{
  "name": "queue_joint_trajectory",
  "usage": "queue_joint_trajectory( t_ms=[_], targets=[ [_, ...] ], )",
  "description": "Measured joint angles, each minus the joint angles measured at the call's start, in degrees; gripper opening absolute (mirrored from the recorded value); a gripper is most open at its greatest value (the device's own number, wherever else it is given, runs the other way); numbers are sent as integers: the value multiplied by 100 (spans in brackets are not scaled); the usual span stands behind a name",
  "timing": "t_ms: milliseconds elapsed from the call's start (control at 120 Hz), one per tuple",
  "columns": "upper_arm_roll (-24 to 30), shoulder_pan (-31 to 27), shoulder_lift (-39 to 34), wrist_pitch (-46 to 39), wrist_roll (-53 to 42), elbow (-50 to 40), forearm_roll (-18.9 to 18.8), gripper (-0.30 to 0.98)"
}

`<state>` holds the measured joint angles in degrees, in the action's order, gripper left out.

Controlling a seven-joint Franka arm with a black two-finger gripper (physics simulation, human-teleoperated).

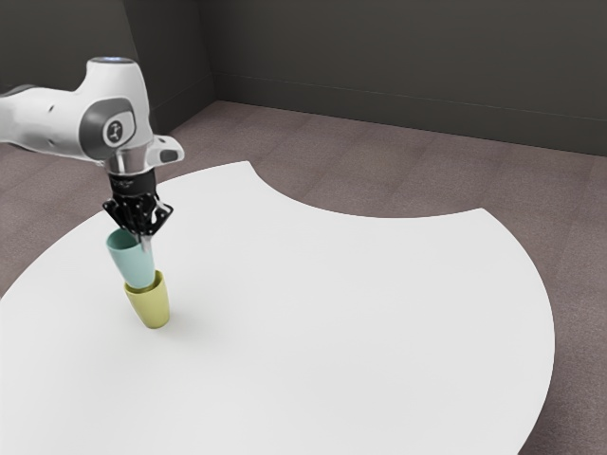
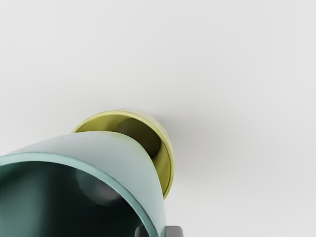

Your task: Place the right cup onto the left cup

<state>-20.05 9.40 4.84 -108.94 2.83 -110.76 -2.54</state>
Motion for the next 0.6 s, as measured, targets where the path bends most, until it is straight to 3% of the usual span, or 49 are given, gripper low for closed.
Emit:
queue_joint_trajectory(
  t_ms=[467,600],
  targets=[
    [-1,-16,133,-137,-8,-17,126,-9],
    [9,-7,136,-112,-13,-18,243,18]
  ],
)
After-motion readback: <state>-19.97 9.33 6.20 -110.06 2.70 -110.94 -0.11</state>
